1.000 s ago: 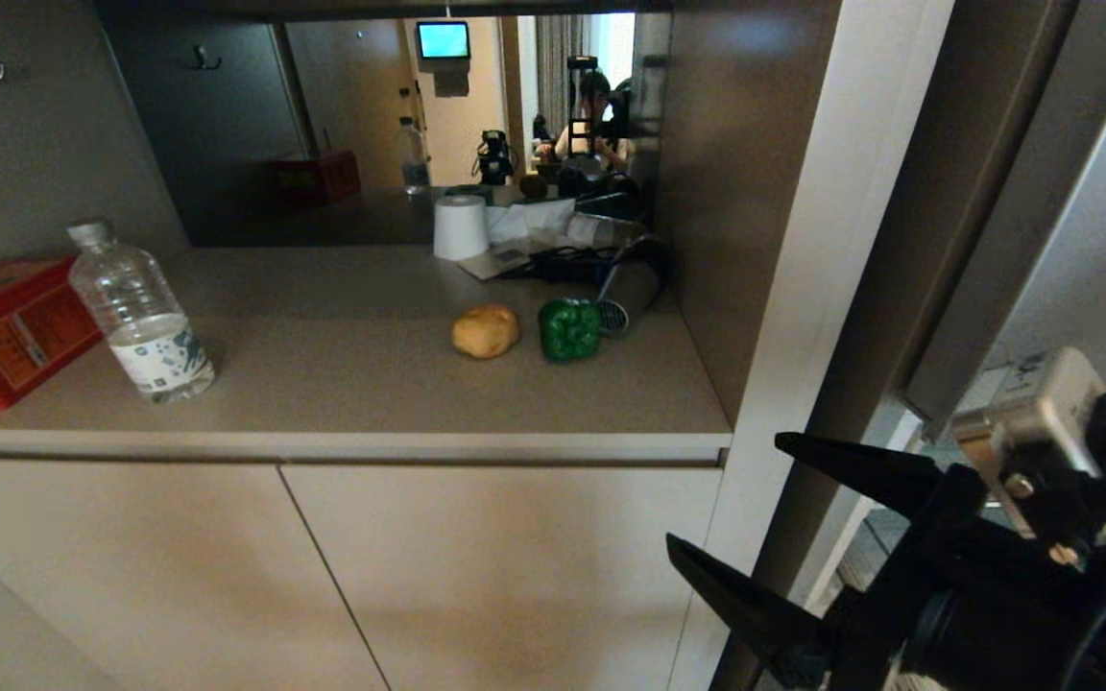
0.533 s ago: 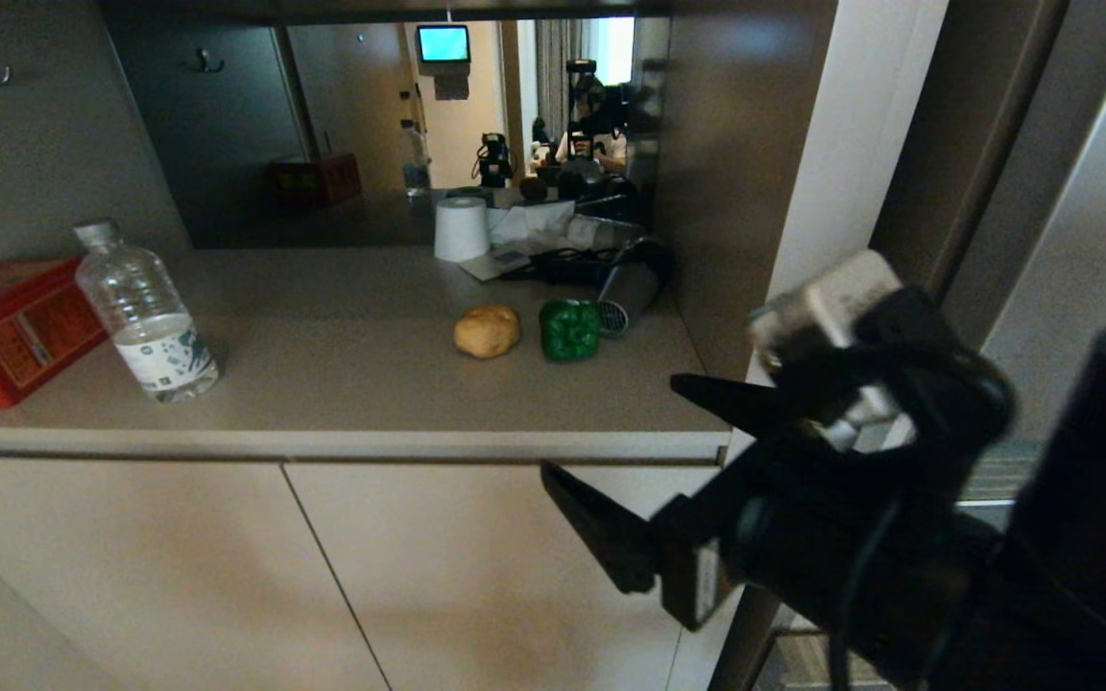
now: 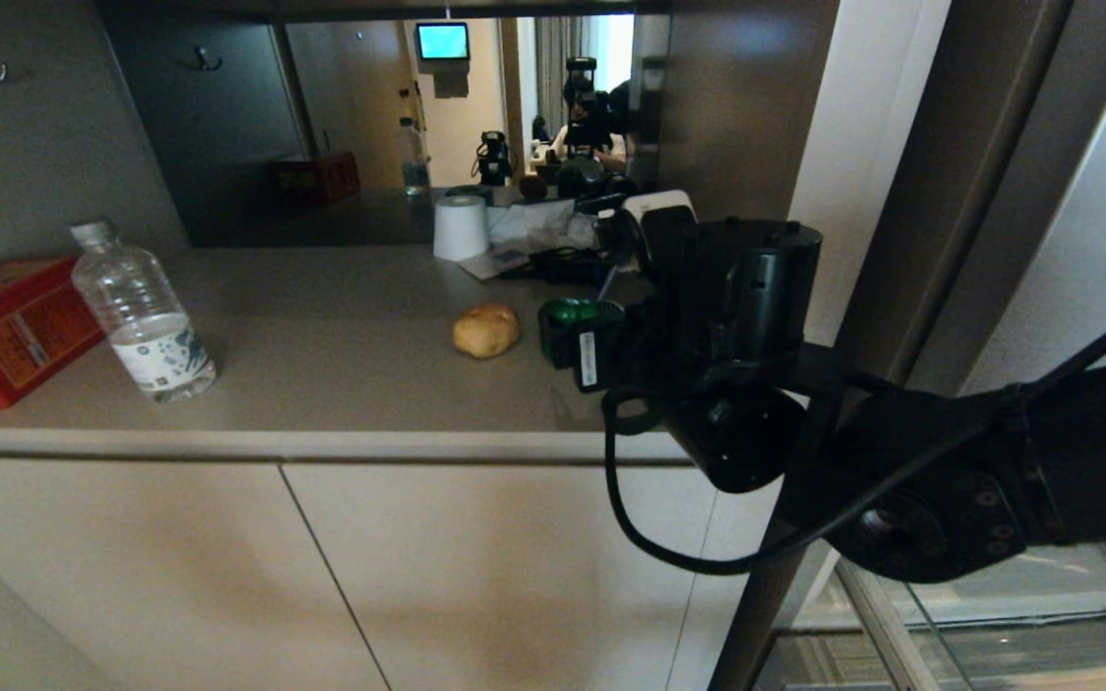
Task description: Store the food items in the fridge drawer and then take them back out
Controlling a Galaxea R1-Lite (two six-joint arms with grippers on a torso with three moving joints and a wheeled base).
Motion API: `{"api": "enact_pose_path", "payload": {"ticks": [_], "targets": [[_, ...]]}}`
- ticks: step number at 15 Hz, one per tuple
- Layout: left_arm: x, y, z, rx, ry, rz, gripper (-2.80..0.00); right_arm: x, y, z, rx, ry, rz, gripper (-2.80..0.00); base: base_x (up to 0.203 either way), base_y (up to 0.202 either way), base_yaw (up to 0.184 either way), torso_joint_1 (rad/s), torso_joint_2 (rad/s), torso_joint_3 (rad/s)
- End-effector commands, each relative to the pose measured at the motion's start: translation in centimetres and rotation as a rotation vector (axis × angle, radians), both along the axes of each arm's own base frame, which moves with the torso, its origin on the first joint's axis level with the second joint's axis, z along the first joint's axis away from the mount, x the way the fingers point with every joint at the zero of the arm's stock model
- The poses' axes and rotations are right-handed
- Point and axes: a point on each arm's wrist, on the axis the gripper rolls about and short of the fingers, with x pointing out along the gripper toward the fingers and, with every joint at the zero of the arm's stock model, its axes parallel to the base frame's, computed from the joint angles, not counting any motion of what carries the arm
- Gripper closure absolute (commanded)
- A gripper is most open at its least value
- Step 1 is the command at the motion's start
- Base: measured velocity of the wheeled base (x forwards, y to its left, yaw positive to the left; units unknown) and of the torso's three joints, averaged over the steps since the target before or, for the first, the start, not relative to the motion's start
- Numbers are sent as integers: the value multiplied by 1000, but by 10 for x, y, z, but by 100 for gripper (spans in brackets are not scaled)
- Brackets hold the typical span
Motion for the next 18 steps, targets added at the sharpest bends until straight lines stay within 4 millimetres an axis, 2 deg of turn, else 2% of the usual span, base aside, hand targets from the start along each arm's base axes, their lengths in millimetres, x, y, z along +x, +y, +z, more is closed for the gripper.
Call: {"api": "enact_pose_path", "payload": {"ticks": [1, 3, 6, 12, 14, 18], "targets": [[0, 0, 0, -1, 1, -1, 0, 19, 4, -12, -12, 8, -27, -280, 0, 0, 0, 0, 0, 0], [0, 0, 0, -1, 1, 1, 0, 28, 9, -15, -3, 2, -1, -280, 0, 0, 0, 0, 0, 0], [0, 0, 0, 1, 3, 0, 0, 47, 27, -24, 12, -15, 21, -280, 0, 0, 0, 0, 0, 0], [0, 0, 0, 0, 1, -1, 0, 96, 54, -40, 60, -79, -14, -280, 0, 0, 0, 0, 0, 0], [0, 0, 0, -1, 1, 0, 0, 108, 54, -41, 55, -93, -38, -280, 0, 0, 0, 0, 0, 0], [0, 0, 0, -1, 2, -1, 0, 125, 41, -36, 55, -99, -93, -280, 0, 0, 0, 0, 0, 0]]}}
